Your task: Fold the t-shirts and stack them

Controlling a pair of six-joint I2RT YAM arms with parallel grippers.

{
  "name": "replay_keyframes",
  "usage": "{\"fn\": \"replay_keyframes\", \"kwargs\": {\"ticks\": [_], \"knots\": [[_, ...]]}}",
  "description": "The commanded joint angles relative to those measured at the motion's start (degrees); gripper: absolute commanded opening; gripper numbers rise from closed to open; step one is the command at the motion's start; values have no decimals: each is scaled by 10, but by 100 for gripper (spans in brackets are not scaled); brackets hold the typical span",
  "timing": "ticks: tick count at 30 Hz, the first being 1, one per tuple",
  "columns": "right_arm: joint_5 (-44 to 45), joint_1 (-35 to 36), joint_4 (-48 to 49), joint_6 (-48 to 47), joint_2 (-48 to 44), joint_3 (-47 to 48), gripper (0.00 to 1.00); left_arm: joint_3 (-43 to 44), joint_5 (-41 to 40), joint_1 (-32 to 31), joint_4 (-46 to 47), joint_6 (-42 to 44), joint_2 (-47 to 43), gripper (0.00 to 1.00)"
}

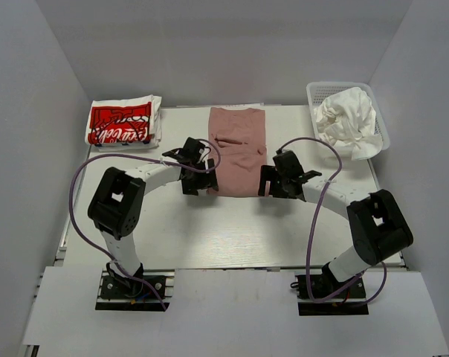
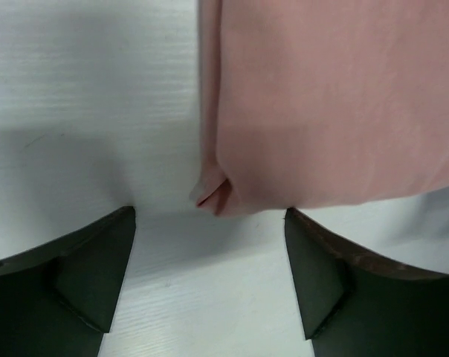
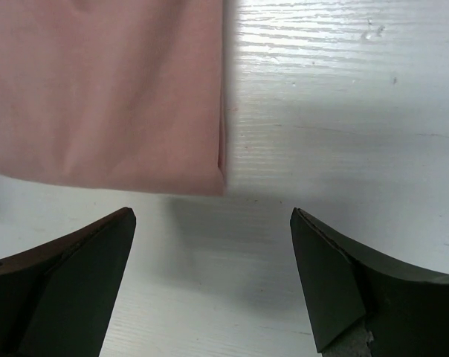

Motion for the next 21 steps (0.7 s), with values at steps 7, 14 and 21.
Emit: {"fn": "replay_keyframes", "kwargs": {"ticks": [7,14,21], "knots": [[-13,3,80,-18,30,-16,87,21,-1,-21,16,-4,60,56],[-12,2,104,-16,52,-27,36,21,6,-27,16,-4,66,0],[-53,11,91,-9,12,-43,0,-2,0,-38,3,-9,8,0]]}}
